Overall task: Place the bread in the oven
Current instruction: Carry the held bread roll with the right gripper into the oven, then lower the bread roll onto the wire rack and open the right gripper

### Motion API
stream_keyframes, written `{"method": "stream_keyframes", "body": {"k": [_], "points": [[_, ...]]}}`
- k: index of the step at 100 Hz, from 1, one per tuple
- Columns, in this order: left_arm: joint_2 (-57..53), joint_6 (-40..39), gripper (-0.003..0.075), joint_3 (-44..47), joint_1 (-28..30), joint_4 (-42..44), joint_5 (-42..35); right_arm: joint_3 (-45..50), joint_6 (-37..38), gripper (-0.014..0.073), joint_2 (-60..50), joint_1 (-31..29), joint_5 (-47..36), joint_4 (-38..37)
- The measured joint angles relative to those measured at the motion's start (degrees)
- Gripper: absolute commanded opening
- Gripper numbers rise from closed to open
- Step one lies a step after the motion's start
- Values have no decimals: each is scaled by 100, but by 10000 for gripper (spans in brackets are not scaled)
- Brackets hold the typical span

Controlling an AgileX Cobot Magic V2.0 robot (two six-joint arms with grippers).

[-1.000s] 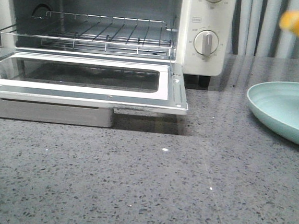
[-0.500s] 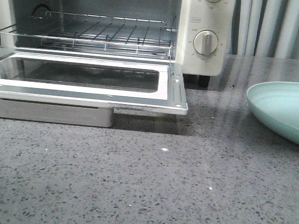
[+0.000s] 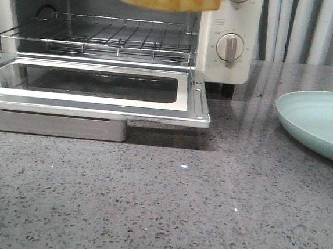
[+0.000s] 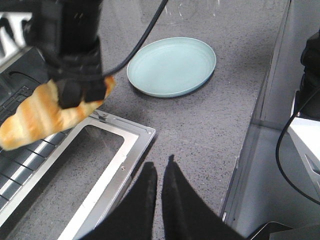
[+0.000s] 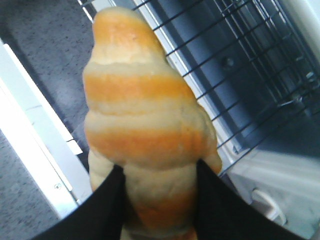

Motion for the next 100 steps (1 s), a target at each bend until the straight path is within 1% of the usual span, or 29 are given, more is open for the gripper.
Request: {"method": "stream_keyframes", "body": {"k": [8, 20, 65, 75, 90, 100], "points": [[0, 0, -20, 0, 0, 0, -13, -261, -46, 217, 326, 83, 0, -275], [0, 13, -20, 0, 0, 0, -13, -531, -67, 217, 653, 134, -109, -432], [0, 13, -20, 0, 0, -2, -15, -589, -370, 220, 1173, 134, -984, -1128], [0, 13, -20, 0, 0, -12, -26, -594, -379, 263, 1197, 137, -1047, -1163], [0, 16, -20, 0, 0, -12, -26, -594, -379, 381, 1201, 137, -1060, -1163], [0, 16, -20, 0, 0, -12, -26, -603, -379, 398, 1210, 161, -1022, -1163]]}}
